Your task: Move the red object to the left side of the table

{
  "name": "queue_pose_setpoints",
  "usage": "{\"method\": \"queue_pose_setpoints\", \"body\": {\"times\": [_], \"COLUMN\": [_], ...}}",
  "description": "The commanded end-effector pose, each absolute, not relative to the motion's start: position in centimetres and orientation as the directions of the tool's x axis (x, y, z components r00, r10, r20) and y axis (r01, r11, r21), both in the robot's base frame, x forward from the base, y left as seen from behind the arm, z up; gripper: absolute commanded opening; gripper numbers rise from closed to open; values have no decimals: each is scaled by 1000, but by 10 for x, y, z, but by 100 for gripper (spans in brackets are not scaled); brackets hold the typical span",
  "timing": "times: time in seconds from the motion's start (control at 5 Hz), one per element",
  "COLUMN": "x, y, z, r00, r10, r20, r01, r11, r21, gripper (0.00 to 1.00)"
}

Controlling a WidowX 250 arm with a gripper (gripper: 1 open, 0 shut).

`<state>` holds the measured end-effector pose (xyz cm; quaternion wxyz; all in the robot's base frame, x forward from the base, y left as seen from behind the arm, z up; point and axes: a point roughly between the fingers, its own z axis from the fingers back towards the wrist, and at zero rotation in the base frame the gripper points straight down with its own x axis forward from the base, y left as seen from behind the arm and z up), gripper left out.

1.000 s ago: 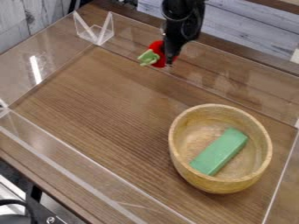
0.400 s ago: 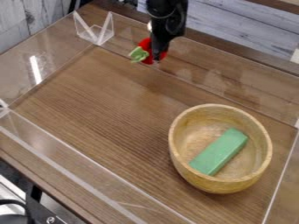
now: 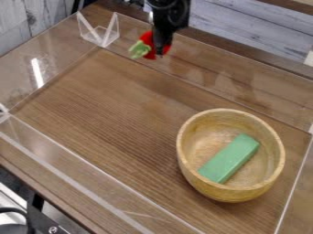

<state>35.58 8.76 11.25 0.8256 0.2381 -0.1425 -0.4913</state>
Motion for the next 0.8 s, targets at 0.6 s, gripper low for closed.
{"method": "queue_pose_setpoints", "body": {"times": [0.6], "x": [349], "y": [105], "z": [124], "r00": [759], "r10": [-648], "r20": [68], "r01": [494], "r11": [640], "r21": [589], "gripper": [0]}}
